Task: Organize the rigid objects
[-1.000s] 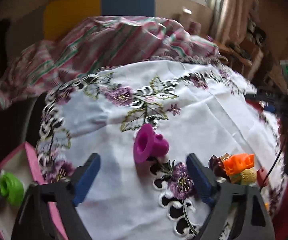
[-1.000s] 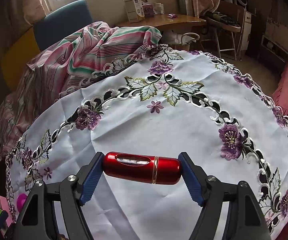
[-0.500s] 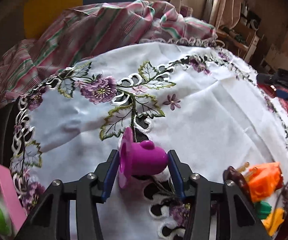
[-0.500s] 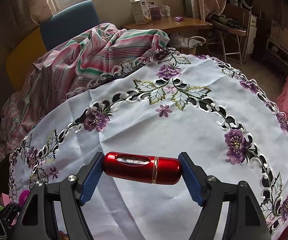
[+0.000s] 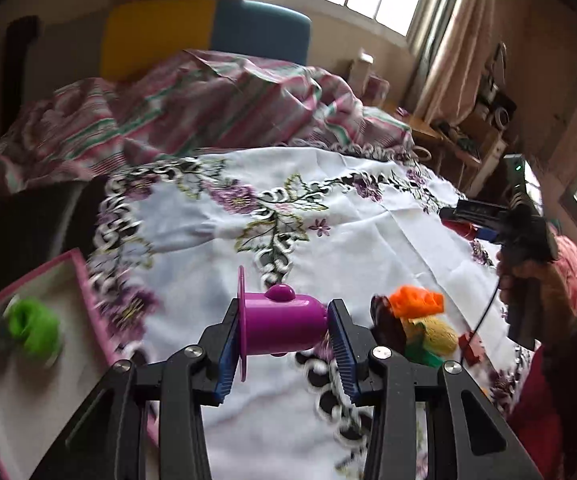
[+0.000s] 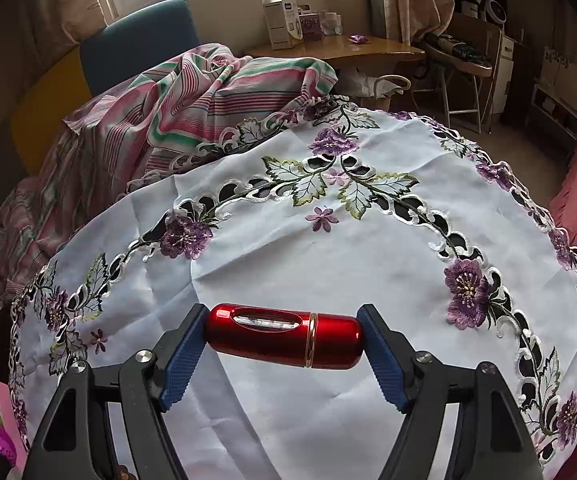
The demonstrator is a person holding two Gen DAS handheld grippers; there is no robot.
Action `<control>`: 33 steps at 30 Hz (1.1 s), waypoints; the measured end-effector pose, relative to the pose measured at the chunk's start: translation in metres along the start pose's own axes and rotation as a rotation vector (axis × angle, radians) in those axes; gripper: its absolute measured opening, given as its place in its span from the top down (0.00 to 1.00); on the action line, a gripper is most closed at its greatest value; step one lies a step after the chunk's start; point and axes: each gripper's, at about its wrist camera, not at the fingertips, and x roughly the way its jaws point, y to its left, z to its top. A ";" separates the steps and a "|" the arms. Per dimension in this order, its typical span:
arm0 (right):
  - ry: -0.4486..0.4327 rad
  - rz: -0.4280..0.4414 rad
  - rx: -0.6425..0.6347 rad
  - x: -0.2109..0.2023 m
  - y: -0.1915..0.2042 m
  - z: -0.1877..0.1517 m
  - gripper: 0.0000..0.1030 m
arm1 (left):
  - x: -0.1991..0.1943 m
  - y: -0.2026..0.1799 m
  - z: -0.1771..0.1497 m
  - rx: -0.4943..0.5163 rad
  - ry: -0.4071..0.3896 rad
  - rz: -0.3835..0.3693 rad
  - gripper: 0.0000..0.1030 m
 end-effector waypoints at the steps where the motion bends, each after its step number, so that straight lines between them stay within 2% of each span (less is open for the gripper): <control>1: 0.002 -0.003 -0.002 0.001 0.000 -0.001 0.26 | -0.009 0.003 -0.005 -0.007 -0.004 0.020 0.59; 4: 0.006 -0.013 -0.005 0.003 -0.001 -0.002 0.26 | -0.037 0.013 -0.019 -0.032 -0.034 0.080 0.59; 8: 0.008 -0.022 -0.019 0.006 0.000 -0.004 0.26 | -0.071 0.029 -0.040 -0.058 -0.068 0.195 0.59; 14: 0.002 -0.032 -0.040 0.005 0.003 -0.008 0.26 | -0.106 0.057 -0.077 -0.111 -0.076 0.358 0.59; 22: 0.005 -0.054 -0.025 0.006 -0.002 -0.011 0.26 | -0.129 0.086 -0.108 -0.193 -0.064 0.435 0.59; 30: 0.025 -0.082 -0.007 0.007 -0.006 -0.012 0.26 | -0.139 0.103 -0.123 -0.241 -0.058 0.460 0.59; 33: 0.025 -0.061 -0.011 -0.002 -0.003 -0.012 0.26 | -0.138 0.114 -0.127 -0.274 -0.046 0.452 0.59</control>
